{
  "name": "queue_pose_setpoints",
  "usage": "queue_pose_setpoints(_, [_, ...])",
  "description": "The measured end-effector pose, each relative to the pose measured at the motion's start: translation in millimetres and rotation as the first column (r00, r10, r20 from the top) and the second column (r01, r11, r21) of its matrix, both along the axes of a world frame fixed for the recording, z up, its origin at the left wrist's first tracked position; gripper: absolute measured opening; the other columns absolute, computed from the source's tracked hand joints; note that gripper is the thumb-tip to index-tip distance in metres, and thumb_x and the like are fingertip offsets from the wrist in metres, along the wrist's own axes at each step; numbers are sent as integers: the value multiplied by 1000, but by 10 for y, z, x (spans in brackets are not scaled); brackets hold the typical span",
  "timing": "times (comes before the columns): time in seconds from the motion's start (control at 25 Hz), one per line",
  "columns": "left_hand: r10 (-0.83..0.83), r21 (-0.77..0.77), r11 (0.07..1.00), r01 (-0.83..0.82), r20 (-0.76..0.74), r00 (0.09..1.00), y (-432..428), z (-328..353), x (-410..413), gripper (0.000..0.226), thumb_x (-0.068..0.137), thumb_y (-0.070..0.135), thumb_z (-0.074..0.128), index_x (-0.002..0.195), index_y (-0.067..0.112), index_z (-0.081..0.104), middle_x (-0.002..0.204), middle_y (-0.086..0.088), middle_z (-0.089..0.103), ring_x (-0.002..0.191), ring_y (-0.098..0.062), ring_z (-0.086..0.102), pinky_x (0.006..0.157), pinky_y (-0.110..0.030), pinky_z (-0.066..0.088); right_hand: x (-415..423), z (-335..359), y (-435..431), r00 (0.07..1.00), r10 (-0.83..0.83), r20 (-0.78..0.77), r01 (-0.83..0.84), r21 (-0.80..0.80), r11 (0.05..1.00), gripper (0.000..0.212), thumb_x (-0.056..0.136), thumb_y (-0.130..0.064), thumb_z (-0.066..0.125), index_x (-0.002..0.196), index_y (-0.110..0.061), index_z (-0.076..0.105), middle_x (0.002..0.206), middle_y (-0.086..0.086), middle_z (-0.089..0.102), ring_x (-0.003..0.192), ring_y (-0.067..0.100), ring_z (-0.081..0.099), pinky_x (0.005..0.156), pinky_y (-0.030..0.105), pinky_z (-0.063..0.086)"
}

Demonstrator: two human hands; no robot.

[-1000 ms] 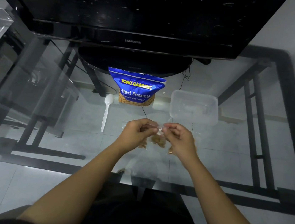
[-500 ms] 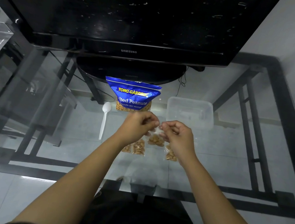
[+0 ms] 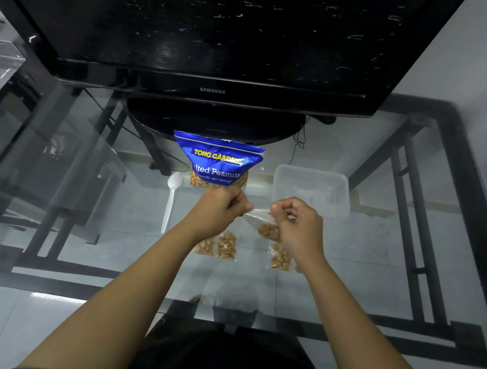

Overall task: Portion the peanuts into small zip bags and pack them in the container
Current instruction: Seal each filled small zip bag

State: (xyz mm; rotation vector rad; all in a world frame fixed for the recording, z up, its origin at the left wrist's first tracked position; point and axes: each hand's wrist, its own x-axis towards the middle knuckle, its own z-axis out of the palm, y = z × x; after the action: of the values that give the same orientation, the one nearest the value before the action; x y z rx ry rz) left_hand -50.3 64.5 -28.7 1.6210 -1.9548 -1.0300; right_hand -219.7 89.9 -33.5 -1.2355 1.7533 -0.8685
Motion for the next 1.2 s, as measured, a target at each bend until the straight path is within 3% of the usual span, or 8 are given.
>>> queue_pose_setpoints(0.12, [164, 84, 984, -154, -121, 979, 64, -61, 6, 19, 86, 30, 64, 83, 11, 64, 77, -4, 65, 67, -8, 55, 57, -11, 41, -27, 1, -6, 989, 25, 144, -33, 58, 998, 6, 90, -19, 58, 88, -16, 63, 93, 0, 68, 70, 14, 69, 61, 21, 54])
queue_pose_setpoints(0.24, [204, 353, 932, -80, -332, 921, 225, -189, -13, 23, 85, 32, 64, 102, 17, 64, 98, -2, 69, 90, -13, 66, 78, -26, 52, -47, -2, -24, 948, 8, 318, -57, 145, 988, 9, 93, -19, 53, 93, -14, 60, 91, -3, 68, 67, 10, 68, 55, 14, 51])
queue_pose_setpoints(0.36, [255, 442, 892, -93, -323, 911, 406, -341, -73, 10, 85, 18, 66, 95, 16, 65, 91, -5, 70, 81, -18, 66, 77, -43, 56, -54, -92, -33, 921, -27, 389, -63, 216, 974, 13, 94, -21, 52, 100, -13, 61, 96, -1, 69, 72, 9, 66, 59, 15, 52])
queue_pose_setpoints(0.48, [355, 421, 871, -255, -179, 918, 450, -443, -115, 6, 87, 12, 62, 88, 8, 66, 75, -6, 66, 66, -20, 62, 74, -44, 58, -185, -336, 31, 988, 155, 17, -156, 179, 971, 25, 94, -27, 52, 115, -16, 59, 116, 2, 63, 98, 13, 62, 73, 14, 50])
queue_pose_setpoints(0.6, [304, 305, 901, -310, 66, 950, 462, -539, -185, 11, 86, 8, 58, 87, 6, 69, 79, -12, 72, 70, -24, 67, 75, -37, 58, -394, -605, 105, 744, 401, -535, -342, 211, 916, 40, 96, -23, 46, 134, -13, 45, 139, 8, 46, 123, 27, 42, 97, 33, 40])
queue_pose_setpoints(0.76, [310, 144, 916, -374, 338, 889, 515, -588, -333, 17, 91, 16, 54, 99, 7, 65, 87, -12, 71, 75, -24, 65, 65, -30, 52, -484, -755, 66, 605, 495, -624, -362, 338, 869, 47, 97, -32, 42, 139, -13, 37, 149, 9, 30, 132, 29, 30, 106, 39, 31])
queue_pose_setpoints(1.04, [284, 15, 948, -319, 417, 863, 565, -626, -311, 19, 88, 20, 59, 95, 2, 56, 93, -14, 64, 79, -26, 60, 63, -26, 40, -517, -759, 12, 687, 368, -626, -395, 103, 913, 13, 90, -13, 55, 101, -11, 61, 111, 5, 60, 105, 24, 50, 80, 32, 43])
queue_pose_setpoints(1.2, [250, 109, 961, -256, 67, 966, 533, -559, -333, 32, 85, 12, 58, 117, 9, 57, 112, -7, 61, 93, -14, 56, 77, -23, 46, -527, -627, 117, 862, 360, -357, -377, 22, 926, 5, 90, -17, 57, 92, -14, 61, 87, -2, 64, 82, 14, 59, 68, 21, 47])
